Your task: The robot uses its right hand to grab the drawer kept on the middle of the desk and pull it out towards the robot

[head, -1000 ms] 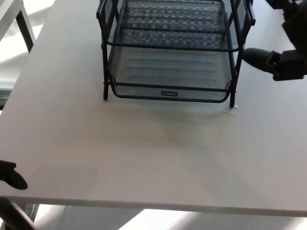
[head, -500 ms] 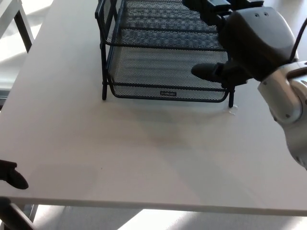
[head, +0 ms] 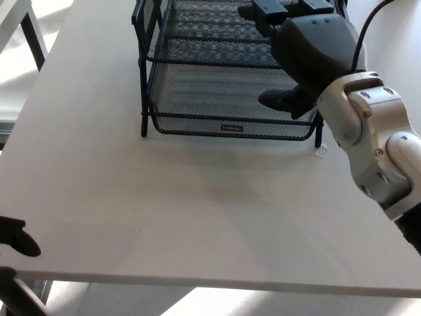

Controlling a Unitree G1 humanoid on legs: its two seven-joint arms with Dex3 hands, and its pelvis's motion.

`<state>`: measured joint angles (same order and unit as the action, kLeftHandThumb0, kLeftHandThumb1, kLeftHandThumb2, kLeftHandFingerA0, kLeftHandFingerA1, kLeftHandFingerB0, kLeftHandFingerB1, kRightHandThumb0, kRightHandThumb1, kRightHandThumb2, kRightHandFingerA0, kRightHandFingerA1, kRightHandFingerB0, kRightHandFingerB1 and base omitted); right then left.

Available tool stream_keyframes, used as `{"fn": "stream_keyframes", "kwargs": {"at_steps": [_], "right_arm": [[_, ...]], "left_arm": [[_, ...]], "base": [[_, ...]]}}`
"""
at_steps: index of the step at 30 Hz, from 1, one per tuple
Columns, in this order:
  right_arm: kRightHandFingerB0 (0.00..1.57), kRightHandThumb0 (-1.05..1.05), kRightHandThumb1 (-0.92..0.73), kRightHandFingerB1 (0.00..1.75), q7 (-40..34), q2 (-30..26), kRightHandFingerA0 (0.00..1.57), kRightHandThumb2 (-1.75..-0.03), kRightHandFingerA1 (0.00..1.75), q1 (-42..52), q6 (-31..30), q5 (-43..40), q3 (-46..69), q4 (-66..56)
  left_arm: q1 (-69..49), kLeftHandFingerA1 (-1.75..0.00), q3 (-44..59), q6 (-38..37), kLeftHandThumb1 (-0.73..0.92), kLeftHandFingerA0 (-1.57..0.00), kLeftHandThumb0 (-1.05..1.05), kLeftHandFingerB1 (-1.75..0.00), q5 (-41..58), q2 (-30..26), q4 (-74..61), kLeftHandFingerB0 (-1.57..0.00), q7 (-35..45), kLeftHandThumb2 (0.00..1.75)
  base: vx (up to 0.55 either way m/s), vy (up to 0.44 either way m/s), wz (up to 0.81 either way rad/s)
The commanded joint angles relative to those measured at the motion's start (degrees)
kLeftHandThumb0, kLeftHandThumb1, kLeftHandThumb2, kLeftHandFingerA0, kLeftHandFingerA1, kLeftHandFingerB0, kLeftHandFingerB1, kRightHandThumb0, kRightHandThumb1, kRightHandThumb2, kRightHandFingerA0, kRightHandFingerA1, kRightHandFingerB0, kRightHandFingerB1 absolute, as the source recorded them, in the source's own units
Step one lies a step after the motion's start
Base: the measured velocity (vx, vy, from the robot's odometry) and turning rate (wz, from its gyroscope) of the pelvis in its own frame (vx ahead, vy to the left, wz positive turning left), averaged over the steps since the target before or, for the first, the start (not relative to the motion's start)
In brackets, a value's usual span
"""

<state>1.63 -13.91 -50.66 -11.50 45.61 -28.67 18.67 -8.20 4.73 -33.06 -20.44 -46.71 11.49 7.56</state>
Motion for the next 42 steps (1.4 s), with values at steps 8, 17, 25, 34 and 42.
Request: {"fn": "stream_keyframes", "kwargs": {"at_steps": [8, 17, 25, 34, 42], "right_arm": [[0.1, -0.29, -0.27, 0.53, -17.08, 3.19, 0.13, -0.87, 0.56, -7.9, 0.66, 6.98, -3.96, 22.24], [0.29, -0.44, -0.48, 0.42, -27.85, 2.58, 0.41, -0.54, 0.63, -11.34, 5.84, 7.48, -5.8, 32.53], [0.37, -0.32, -0.57, 0.44, -34.31, 0.3, 0.71, -0.57, 0.83, -13.34, 9.72, 11.74, -12.16, 39.11], [0.4, -0.41, -0.6, 0.49, -33.18, -1.12, 0.78, -0.6, 1.32, -15.47, 15.19, 10.68, -14.23, 41.29], [0.97, -0.4, -0.53, 0.64, -39.69, -0.03, 0.85, -0.56, 1.48, -16.2, 16.05, 11.22, -15.86, 45.12]], "left_arm": [[1.34, -0.91, -0.4, -1.18, 0.56, -0.79, -0.27, -0.62, -1.33, -0.53, 0.31, -0.82, 0.47, 0.57], [1.77, -0.82, -0.42, 0.87, 0.58, -0.77, -0.29, -0.58, -1.34, -0.89, -0.49, -0.82, 1.59, 0.57], [2.19, -0.87, -0.48, -0.02, 0.57, -0.78, -0.27, -0.6, -0.48, -1.21, -0.16, -0.83, 2.23, 0.56], [2.27, -0.9, -0.38, -0.03, 0.58, -0.77, -0.29, -0.63, -0.77, -1.43, -0.59, -0.82, 2.47, 0.57], [2.4, -0.85, 0.0, 1.64, 0.58, -0.76, -0.29, -0.61, -0.57, -1.65, -1.49, -0.82, 3.46, 0.57]], "base": [[0.0, 0.0, 0.0], [0.0, 0.0, 0.0], [0.0, 0.0, 0.0], [0.0, 0.0, 0.0], [0.0, 0.0, 0.0]]}}
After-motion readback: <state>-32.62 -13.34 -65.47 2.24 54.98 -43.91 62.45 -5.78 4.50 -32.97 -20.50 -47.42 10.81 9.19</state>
